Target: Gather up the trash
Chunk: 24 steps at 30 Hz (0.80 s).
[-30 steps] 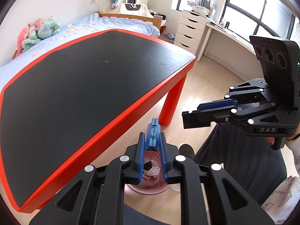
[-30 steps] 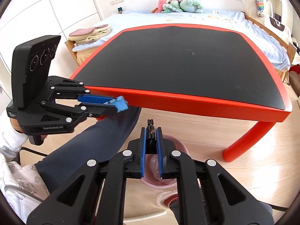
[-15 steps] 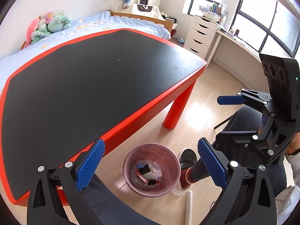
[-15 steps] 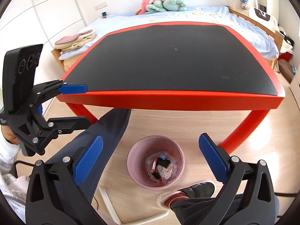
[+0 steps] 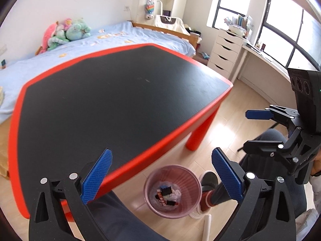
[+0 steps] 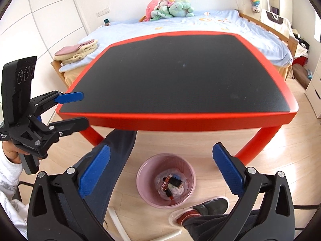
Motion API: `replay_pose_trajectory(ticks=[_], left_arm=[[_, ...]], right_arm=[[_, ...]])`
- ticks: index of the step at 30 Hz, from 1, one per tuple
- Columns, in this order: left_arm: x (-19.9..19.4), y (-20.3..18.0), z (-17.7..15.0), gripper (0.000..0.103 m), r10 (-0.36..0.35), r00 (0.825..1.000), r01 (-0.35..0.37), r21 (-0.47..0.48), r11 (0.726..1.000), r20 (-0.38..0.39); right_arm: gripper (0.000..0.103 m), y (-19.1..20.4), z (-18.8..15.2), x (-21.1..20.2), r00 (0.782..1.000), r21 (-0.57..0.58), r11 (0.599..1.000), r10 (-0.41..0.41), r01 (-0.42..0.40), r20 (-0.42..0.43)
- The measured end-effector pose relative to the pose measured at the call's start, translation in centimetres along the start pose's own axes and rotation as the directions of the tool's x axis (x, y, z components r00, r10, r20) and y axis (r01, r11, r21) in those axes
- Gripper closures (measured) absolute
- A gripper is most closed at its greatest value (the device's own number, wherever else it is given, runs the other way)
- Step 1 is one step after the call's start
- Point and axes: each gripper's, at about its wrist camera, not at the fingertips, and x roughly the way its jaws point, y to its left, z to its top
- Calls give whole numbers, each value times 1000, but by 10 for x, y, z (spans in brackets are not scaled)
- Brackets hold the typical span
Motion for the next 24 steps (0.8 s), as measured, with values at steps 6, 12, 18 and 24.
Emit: replay_pose_trajectory(ticks=[6,12,18,24], left_arm=[[-10,13,15,8,63,997,-63,-14,998,46],[-13,28,32,8,126,990,-125,-31,992,68],[-6,43,46,6,143,988,-139,-78,987,51],[-2,51,48,6,135,990,-130,-110,985,41]], right_arm=[[3,-6,25,-10,998,5,999,-35,35,47],[3,-14,53,-16,993,1,997,-80,80,90],[3,-23,75,-13,990,16,996,-86,85,115],[3,-20,87,-6,989,6,997,-83,83,119]])
